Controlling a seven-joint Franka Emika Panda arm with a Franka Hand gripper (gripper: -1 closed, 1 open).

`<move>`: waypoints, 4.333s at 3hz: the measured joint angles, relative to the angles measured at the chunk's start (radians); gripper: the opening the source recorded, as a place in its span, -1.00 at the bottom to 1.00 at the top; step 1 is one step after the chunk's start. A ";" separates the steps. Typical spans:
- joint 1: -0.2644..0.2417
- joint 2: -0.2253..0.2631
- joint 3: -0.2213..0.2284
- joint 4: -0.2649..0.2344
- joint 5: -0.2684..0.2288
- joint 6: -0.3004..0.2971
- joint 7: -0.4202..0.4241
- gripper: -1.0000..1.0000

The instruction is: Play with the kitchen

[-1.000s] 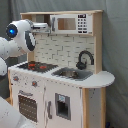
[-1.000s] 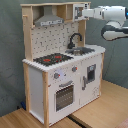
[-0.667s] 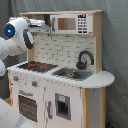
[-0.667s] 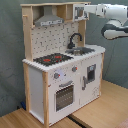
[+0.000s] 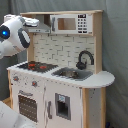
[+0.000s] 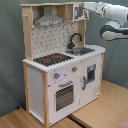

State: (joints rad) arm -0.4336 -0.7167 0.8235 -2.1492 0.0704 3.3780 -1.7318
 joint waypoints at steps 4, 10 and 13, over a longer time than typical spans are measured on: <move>-0.287 -0.169 0.159 0.100 0.008 0.002 0.333 1.00; -0.585 -0.508 0.196 0.234 0.015 -0.177 0.869 1.00; -0.664 -0.650 0.158 0.298 0.015 -0.363 1.109 1.00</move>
State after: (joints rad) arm -1.0975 -1.3671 0.9817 -1.8510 0.0853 3.0149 -0.6230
